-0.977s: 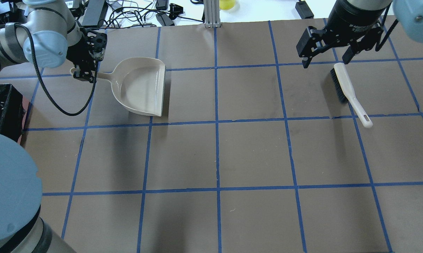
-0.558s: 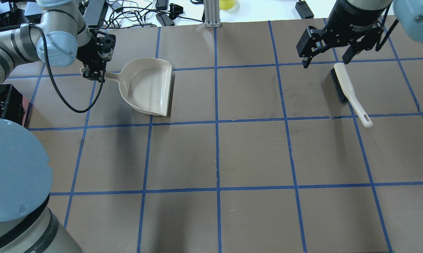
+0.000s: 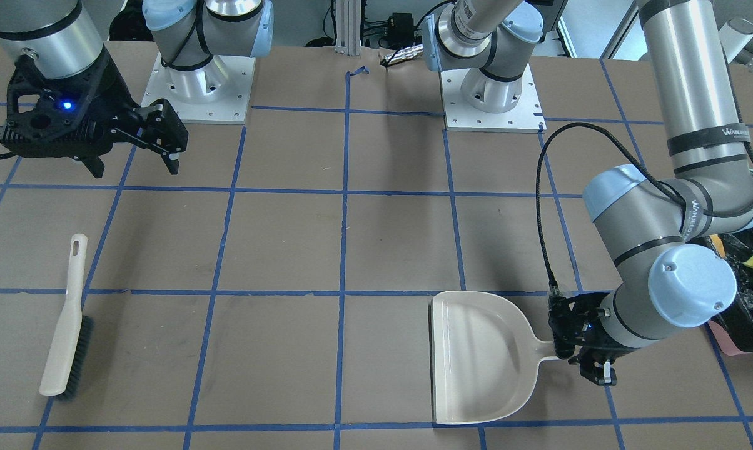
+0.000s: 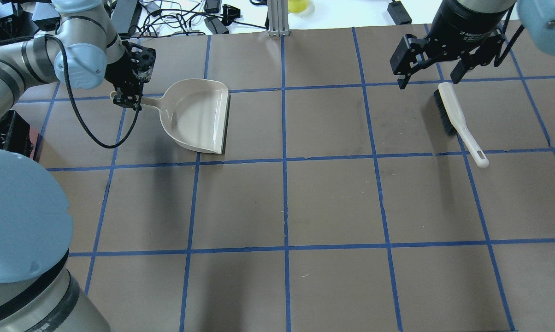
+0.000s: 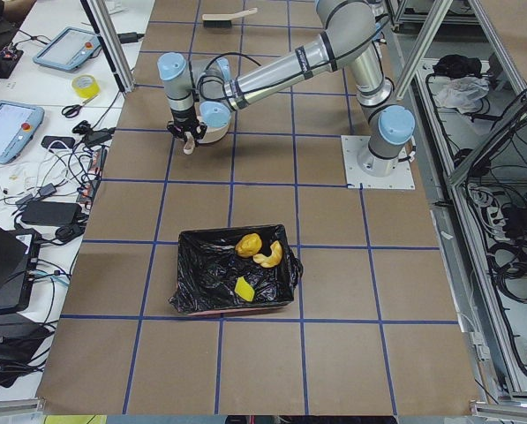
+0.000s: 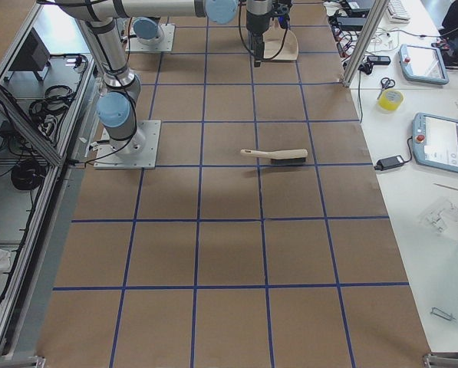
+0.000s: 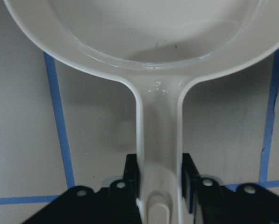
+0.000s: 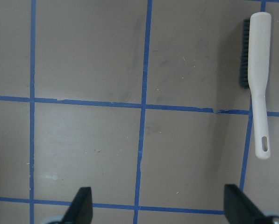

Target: Sweep and dump trash into bin

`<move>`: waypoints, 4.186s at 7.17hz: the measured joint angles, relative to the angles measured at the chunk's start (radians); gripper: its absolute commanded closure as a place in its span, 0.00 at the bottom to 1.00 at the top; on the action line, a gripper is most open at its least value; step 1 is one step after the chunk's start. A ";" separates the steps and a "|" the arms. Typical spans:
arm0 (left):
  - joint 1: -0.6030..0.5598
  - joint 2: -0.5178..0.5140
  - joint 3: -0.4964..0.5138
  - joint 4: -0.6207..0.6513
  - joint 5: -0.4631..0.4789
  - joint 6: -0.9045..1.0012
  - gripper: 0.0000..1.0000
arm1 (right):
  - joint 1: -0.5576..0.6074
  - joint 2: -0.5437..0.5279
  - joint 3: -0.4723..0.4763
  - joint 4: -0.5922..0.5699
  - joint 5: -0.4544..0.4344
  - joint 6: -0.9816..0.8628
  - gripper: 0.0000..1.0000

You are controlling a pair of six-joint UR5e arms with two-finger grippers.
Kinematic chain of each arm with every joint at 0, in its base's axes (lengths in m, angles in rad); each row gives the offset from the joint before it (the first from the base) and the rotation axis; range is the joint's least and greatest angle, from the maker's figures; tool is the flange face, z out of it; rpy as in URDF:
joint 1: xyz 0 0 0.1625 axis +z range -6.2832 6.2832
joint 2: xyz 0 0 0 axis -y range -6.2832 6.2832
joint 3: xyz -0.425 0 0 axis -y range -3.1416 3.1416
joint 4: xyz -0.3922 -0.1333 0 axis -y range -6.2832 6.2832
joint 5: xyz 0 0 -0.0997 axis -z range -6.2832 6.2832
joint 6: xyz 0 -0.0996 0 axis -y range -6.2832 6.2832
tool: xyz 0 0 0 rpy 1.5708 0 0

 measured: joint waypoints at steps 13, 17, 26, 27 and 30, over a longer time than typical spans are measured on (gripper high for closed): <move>-0.118 0.152 0.005 -0.097 -0.017 -0.397 0.30 | -0.001 -0.001 0.001 0.000 0.005 -0.001 0.00; -0.140 0.365 -0.024 -0.271 -0.010 -0.866 0.22 | -0.002 -0.001 0.001 0.003 0.003 -0.001 0.00; -0.155 0.638 -0.175 -0.410 -0.055 -1.714 0.00 | -0.002 -0.001 0.001 0.005 0.003 0.001 0.00; -0.155 0.662 -0.192 -0.408 -0.058 -1.725 0.00 | -0.002 -0.001 0.002 0.005 0.003 0.000 0.00; -0.153 0.690 -0.215 -0.402 -0.054 -1.724 0.00 | -0.003 -0.001 0.002 0.006 0.002 0.001 0.00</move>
